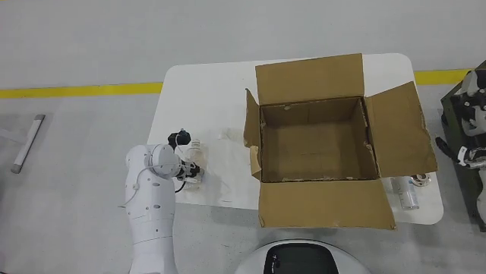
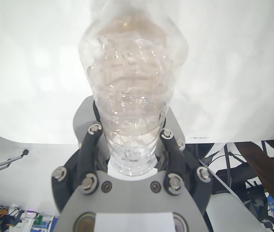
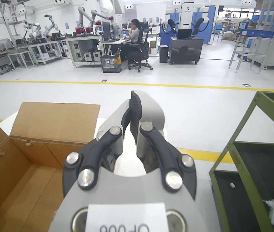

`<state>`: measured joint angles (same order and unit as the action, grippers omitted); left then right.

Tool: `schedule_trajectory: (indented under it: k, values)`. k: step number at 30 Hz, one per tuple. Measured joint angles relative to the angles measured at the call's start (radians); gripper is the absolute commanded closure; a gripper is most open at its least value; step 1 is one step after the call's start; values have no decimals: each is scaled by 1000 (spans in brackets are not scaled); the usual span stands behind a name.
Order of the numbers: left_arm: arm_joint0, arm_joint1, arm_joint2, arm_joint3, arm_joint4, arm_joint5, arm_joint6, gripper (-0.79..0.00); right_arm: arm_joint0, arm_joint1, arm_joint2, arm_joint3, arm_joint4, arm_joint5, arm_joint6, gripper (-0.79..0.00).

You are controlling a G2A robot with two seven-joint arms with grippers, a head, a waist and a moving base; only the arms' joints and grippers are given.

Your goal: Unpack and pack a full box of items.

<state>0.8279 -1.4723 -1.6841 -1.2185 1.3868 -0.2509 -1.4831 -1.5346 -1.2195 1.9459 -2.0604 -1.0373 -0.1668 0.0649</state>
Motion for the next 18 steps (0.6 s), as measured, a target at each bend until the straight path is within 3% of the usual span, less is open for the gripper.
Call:
schedule_trajectory:
  k: [1,2,6,11,13,14,15,18]
  values:
    - [3,2,-3,-13,-13,5,7,0,6,1,11,9,32,-5,14,-493]
    - [5,3,-6,-23,-26,10,8,0,11,1,18,17,64,-13,30,-785]
    - [10,9,-23,-90,-83,46,0,0,25,9,55,61,221,-86,151,-785]
    - [11,15,-46,-201,-181,98,-29,0,18,14,70,113,371,-103,284,-785]
    - [10,18,-49,-244,-223,121,-39,0,9,14,62,119,406,-104,303,-616]
    - [8,19,-49,-261,-240,132,-42,0,5,14,57,120,423,-106,308,-465]
    - [6,19,-49,-278,-258,142,-46,0,1,14,52,121,441,-109,313,-366]
    - [-3,22,-48,-327,-321,176,-53,0,-12,14,32,128,473,-116,334,-271]
